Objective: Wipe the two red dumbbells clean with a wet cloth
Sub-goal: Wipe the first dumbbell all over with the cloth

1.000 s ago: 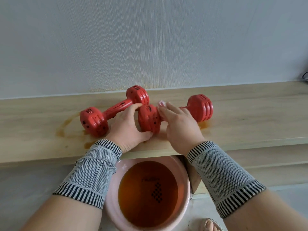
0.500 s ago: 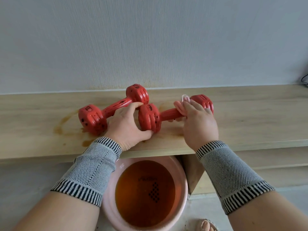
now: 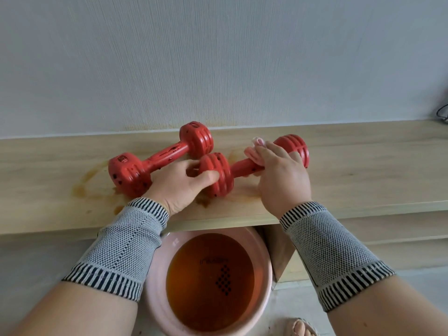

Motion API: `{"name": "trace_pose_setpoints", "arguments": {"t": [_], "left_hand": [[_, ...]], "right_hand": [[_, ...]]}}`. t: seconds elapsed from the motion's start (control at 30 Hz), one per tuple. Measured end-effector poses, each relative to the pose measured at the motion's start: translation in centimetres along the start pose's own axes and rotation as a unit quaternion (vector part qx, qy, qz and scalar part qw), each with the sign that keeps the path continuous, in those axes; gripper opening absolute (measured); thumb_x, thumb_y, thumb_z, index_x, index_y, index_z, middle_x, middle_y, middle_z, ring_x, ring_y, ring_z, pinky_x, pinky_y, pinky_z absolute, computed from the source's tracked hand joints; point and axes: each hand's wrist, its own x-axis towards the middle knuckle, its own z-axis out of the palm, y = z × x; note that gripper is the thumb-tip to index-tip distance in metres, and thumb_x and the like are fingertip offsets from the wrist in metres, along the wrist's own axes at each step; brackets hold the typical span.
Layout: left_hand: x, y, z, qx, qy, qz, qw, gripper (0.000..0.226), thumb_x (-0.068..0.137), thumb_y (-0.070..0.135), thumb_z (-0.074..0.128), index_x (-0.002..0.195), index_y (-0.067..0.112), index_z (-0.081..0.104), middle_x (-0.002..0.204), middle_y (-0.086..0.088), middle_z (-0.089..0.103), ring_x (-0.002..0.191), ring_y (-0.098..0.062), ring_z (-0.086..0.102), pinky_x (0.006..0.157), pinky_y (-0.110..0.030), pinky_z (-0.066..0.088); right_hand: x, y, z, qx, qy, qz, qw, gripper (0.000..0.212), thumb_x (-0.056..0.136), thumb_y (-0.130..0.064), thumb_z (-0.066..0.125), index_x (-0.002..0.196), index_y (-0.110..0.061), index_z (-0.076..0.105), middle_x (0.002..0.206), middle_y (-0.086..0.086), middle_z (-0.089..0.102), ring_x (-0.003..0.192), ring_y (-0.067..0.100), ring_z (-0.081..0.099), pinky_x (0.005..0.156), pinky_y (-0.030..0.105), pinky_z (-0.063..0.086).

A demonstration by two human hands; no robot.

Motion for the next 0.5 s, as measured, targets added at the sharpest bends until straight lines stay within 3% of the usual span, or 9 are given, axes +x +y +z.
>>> {"name": "trace_pose_setpoints", "arguments": {"t": [0.07, 0.13, 0.23, 0.37, 0.5], "left_hand": [[0.1, -0.2, 0.2, -0.013, 0.021, 0.009, 1.000, 0.062, 0.054, 0.076, 0.047, 0.100, 0.039, 0.066, 0.106, 0.018, 0.069, 0.098, 0.009, 0.059, 0.092, -0.016, 0.041], [0.2, -0.2, 0.3, -0.003, 0.074, 0.017, 0.997, 0.078, 0.055, 0.074, 0.049, 0.121, 0.033, 0.062, 0.121, 0.014, 0.064, 0.114, -0.003, 0.056, 0.106, -0.029, 0.039], [-0.1, 0.3, 0.4, 0.008, 0.118, 0.029, 0.993, 0.080, 0.057, 0.071, 0.051, 0.125, 0.029, 0.059, 0.125, 0.008, 0.062, 0.119, -0.010, 0.054, 0.107, -0.033, 0.038], [-0.6, 0.2, 0.5, 0.049, 0.087, 0.041, 0.994, 0.096, 0.049, 0.077, 0.055, 0.134, 0.032, 0.051, 0.135, 0.006, 0.056, 0.124, -0.011, 0.051, 0.110, -0.039, 0.037], [-0.5, -0.1, 0.6, 0.099, 0.068, 0.053, 0.991, 0.108, 0.046, 0.075, 0.063, 0.142, 0.029, 0.042, 0.145, 0.005, 0.045, 0.131, -0.015, 0.044, 0.114, -0.040, 0.031]], "right_hand": [[0.0, -0.4, -0.1, 0.019, -0.011, -0.027, 0.999, 0.059, 0.094, -0.006, 0.042, 0.145, -0.035, 0.041, 0.152, -0.015, 0.037, 0.104, 0.018, 0.038, 0.092, 0.024, 0.035], [-0.1, -1.0, -0.1, 0.036, -0.042, -0.072, 0.996, 0.063, 0.092, -0.003, 0.042, 0.146, -0.036, 0.039, 0.153, -0.015, 0.035, 0.101, 0.016, 0.037, 0.093, 0.022, 0.033], [-0.2, -0.9, 0.3, 0.028, -0.057, -0.089, 0.994, 0.064, 0.093, -0.004, 0.040, 0.147, -0.037, 0.035, 0.154, -0.014, 0.035, 0.110, 0.022, 0.043, 0.097, 0.027, 0.037], [0.3, 0.2, 0.0, -0.022, -0.005, 0.037, 0.999, 0.060, 0.096, -0.010, 0.042, 0.151, -0.031, 0.029, 0.155, -0.009, 0.032, 0.127, 0.026, 0.039, 0.101, 0.033, 0.038], [-0.3, -1.9, 0.4, 0.014, -0.061, -0.071, 0.995, 0.067, 0.090, -0.003, 0.042, 0.148, -0.034, 0.035, 0.157, -0.010, 0.029, 0.119, 0.028, 0.043, 0.102, 0.031, 0.034]]}}
